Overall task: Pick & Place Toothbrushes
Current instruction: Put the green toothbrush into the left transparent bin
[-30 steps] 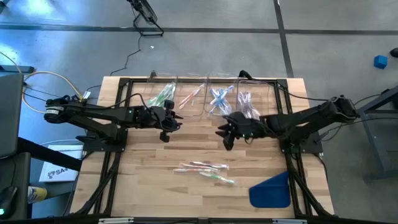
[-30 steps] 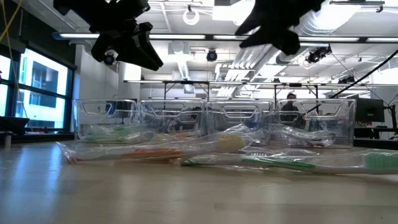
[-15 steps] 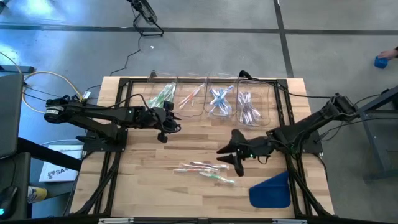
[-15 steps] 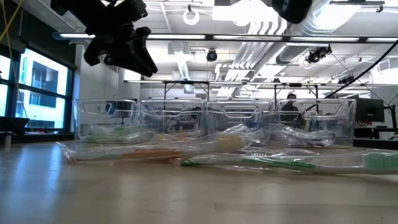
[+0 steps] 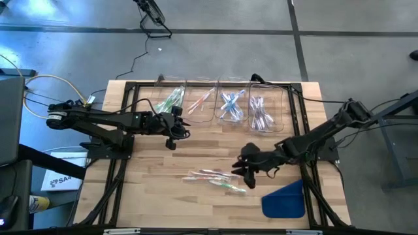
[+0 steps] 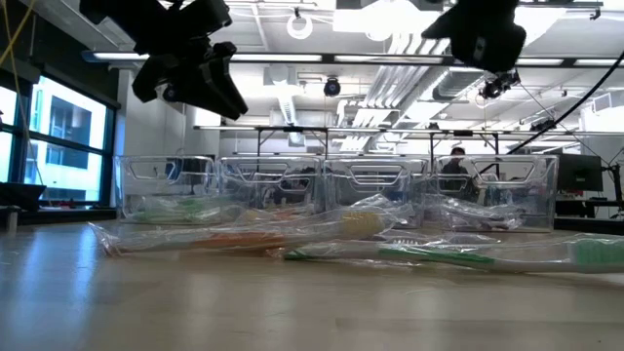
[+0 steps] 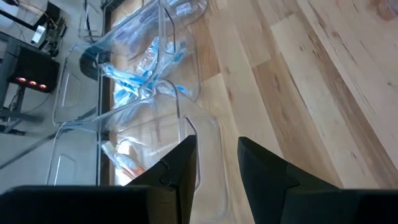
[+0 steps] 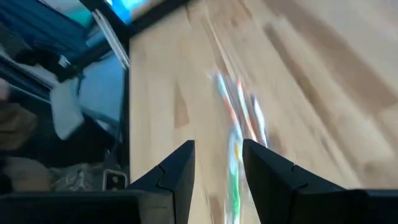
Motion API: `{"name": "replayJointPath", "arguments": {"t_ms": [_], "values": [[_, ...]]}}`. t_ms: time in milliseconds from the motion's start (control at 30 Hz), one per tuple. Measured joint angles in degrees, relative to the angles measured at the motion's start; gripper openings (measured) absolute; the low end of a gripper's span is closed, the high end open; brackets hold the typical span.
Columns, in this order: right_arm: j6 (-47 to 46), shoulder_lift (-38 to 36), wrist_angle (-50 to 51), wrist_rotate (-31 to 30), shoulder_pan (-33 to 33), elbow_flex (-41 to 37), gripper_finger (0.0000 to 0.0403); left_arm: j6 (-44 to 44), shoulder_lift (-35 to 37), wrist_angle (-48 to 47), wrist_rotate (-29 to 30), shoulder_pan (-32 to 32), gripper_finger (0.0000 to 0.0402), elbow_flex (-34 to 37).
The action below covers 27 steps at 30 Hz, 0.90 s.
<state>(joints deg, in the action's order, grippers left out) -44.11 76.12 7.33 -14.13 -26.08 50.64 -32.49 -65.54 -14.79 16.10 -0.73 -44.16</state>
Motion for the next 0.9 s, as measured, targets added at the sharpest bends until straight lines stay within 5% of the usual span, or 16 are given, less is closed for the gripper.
{"name": "replayJointPath", "arguments": {"t_ms": [300, 633, 900], "values": [[-4.2, 8.6, -5.5, 6.8, -2.5, 0.0, 0.0128, 0.0, 0.0, -0.1, 0.0, 0.0, 0.0113, 0.0], [-10.0, 10.6, -6.2, -0.7, -8.7, 0.8, 0.0087, 0.0, 0.0, -0.4, 0.0, 0.0, 0.0113, 0.0], [-9.1, 10.6, -1.0, -8.1, -12.5, 9.2, 0.0051, 0.0, 0.0, -0.4, 0.1, 0.0, 0.0113, 0.0]]}}
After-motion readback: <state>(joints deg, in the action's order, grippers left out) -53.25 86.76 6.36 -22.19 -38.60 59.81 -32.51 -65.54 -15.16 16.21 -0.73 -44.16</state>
